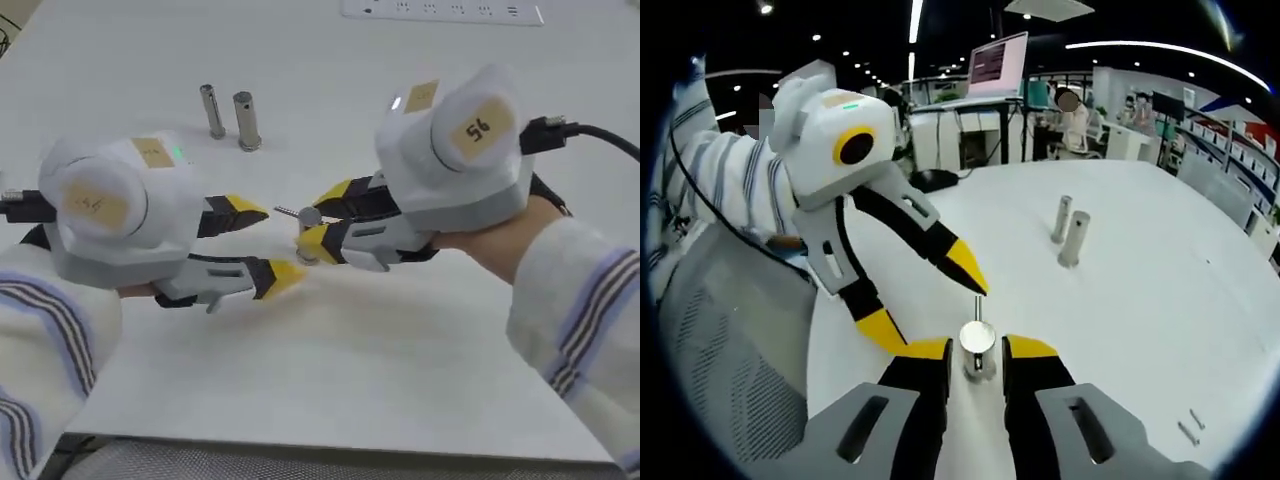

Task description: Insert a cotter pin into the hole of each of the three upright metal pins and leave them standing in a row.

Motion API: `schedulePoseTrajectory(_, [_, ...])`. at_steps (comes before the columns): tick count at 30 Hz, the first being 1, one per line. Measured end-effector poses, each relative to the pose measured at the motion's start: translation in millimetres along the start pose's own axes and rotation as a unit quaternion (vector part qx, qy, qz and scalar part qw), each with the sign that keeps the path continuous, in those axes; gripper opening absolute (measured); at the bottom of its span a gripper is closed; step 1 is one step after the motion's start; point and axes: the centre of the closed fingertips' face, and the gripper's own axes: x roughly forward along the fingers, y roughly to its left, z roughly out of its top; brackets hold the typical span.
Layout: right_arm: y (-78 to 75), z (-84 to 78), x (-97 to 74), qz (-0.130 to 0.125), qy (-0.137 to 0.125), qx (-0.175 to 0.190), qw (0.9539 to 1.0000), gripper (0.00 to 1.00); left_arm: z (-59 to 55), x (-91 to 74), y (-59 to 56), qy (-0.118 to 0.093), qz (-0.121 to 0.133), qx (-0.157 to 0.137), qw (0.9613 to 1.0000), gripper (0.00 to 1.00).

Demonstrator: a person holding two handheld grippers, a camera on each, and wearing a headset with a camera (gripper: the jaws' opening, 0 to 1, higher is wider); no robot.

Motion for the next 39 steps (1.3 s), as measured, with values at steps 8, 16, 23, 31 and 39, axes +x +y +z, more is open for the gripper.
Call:
schedulePoseTrajectory(8, [0.6, -0.6, 5.2, -0.002, -0.009, 0.009, 0.9999, 0.16, -3.1, -15.8, 4.4, -0.011, 0.016, -0.038, 0.9991, 0.63])
schedulePoseTrajectory(16, [-0.7, 0.6, 4.9, 0.006, -0.009, -0.014, 0.9998, 0.13, -0.2, -23.3, 8.1, -0.038, 0.027, -0.089, 0.995, 0.63])
schedulePoseTrajectory(23, [-6.8, 2.6, 7.1, 0.032, -0.005, -0.044, 0.9985, 0.13, 5.5, -30.6, 17.0, -0.054, 0.045, -0.099, 0.9926, 0.67])
schedulePoseTrajectory(31, [-20.6, 5.9, 11.3, 0.081, -0.001, -0.09, 0.9926, 0.13, 3.4, -32.6, 15.5, -0.052, 0.05, -0.097, 0.9927, 0.78])
schedulePoseTrajectory(39, [-38.8, 12.3, 12.0, 0.118, -0.007, -0.111, 0.9868, 0.13, 4.1, -32.4, 14.7, -0.056, 0.049, -0.104, 0.9918, 0.79])
